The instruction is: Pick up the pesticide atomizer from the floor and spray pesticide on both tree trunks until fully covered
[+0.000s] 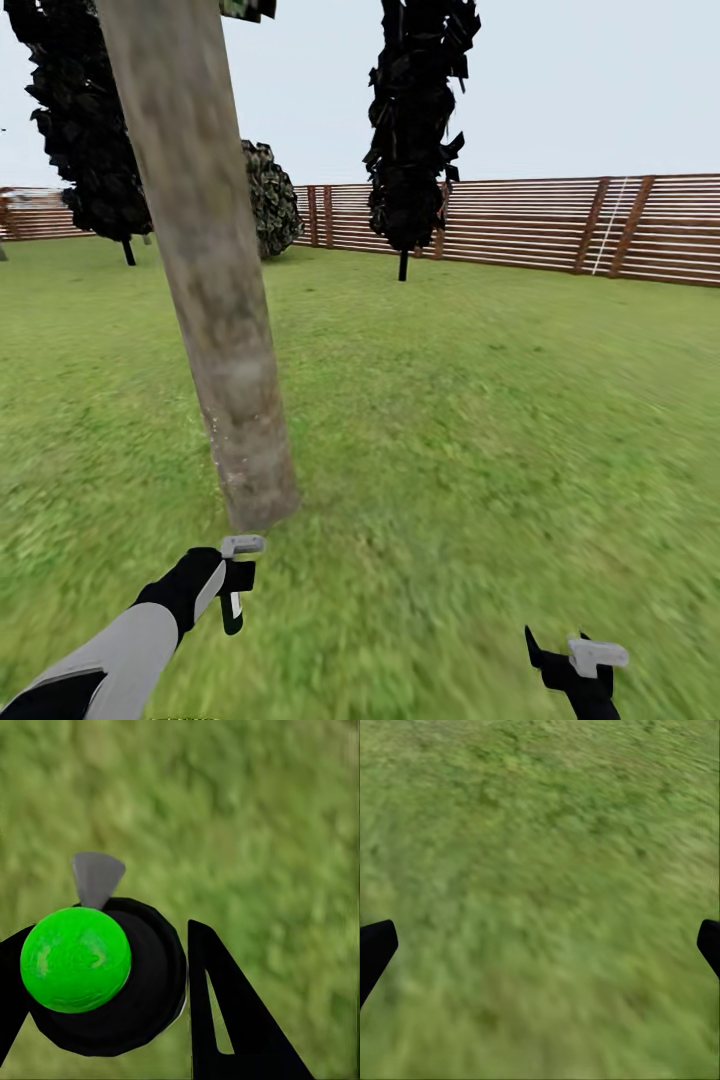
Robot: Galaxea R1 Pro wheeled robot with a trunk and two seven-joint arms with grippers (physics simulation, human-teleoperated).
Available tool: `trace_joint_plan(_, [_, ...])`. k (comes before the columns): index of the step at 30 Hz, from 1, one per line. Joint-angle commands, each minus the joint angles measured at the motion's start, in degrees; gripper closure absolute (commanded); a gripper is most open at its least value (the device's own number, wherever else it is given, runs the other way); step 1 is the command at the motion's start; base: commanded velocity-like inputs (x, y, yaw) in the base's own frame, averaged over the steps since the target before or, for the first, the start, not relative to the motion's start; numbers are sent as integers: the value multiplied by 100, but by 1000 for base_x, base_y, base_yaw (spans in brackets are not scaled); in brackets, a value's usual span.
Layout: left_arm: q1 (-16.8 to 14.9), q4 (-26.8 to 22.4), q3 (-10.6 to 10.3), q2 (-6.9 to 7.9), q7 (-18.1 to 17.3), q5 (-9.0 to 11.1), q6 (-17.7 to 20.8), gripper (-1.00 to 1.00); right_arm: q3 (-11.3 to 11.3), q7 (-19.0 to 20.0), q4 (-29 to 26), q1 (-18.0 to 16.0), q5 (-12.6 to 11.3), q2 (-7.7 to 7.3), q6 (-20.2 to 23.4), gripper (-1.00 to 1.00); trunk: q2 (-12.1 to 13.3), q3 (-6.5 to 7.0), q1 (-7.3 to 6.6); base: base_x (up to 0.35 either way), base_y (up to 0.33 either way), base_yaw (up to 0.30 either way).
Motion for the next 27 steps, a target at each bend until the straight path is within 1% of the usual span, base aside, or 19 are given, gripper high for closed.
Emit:
trace_joint_plan(1, [0, 0, 3, 0, 1, -1, 0, 100, 0, 1, 0, 0, 0, 0, 1, -100, 0, 0, 0, 101, -262, 277])
trace_joint_plan(4, [0, 0, 1, 0, -1, 0, 0, 100, 0, -1, 0, 0, 0, 0, -1, -100, 0, 0, 0, 96, -263, 206])
trace_joint_plan(14, [0, -8, 8, 8, 1, -1, 7, 100, 0, -1, 0, 0, 0, 0, -2, -100, 0, 0, 0, 91, -267, 31])
trace_joint_plan(27, [0, -9, 8, 9, 1, -1, 0, 100, 0, 0, 0, 0, 0, 0, -2, -100, 0, 0, 0, 112, -268, 257])
